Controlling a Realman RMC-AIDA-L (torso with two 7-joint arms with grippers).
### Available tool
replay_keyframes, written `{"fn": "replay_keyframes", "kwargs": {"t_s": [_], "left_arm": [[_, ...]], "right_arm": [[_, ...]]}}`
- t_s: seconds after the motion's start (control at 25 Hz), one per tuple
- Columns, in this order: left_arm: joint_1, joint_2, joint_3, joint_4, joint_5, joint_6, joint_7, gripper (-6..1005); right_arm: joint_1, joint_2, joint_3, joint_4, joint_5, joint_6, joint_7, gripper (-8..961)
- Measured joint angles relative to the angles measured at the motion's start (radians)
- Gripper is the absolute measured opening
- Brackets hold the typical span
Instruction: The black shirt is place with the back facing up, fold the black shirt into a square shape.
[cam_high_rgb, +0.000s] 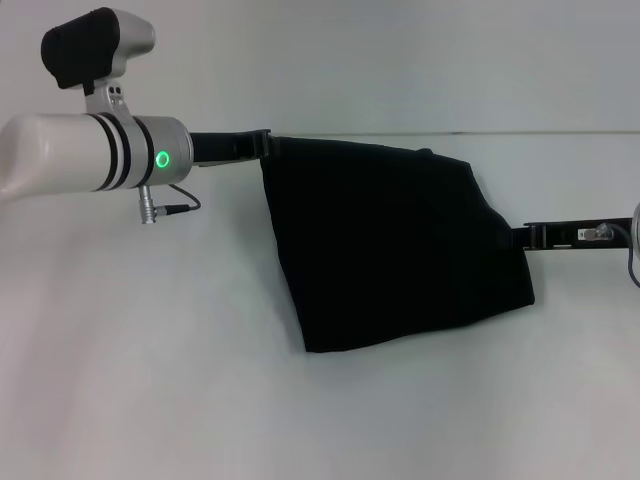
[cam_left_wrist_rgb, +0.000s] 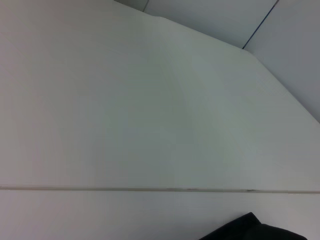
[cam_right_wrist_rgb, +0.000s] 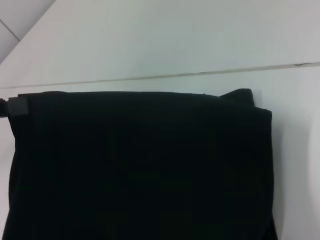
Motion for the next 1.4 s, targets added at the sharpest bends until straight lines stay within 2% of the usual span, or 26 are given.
{"fn": "replay_keyframes", "kwargs": {"t_s": [0.32,0.4,0.6,0.84,0.96,1.2,1.28,1.4], "left_arm": [[0.004,0.001,-0.006,0.004,0.000,-0.003,0.000,44],[0.005,0.002,-0.008,0.004,0.000,-0.009,-0.001,45],[0.006,0.001,-0.008,0.004,-0.003,-0.020,-0.002,47],[0.010,-0.010,-0.009,0.005,-0.009,-0.056,-0.001,49],[0.019,-0.019,-0.010,0.020,-0.014,-0.074,0.003,50],[0.056,-0.034,-0.011,0.067,-0.032,-0.103,-0.002,206],[0.072,-0.035,-0.012,0.086,-0.043,-0.087,-0.005,303],[0.105,-0.042,-0.013,0.137,-0.057,-0.019,-0.007,449]], "right_arm": [[-0.036,0.017,0.018,-0.086,0.007,-0.008,-0.044,54],[-0.048,0.025,0.034,-0.118,0.012,-0.009,-0.045,277],[-0.067,0.030,0.055,-0.139,0.057,-0.011,-0.074,486],[-0.061,0.026,0.026,-0.113,0.047,-0.010,-0.057,740],[-0.058,0.022,0.015,-0.097,0.037,-0.003,-0.031,780],[-0.034,0.017,0.007,-0.042,-0.005,0.001,0.001,860],[-0.024,0.018,0.004,-0.024,-0.008,0.001,0.002,887],[-0.014,0.021,0.004,-0.009,-0.010,-0.003,0.005,868]]}}
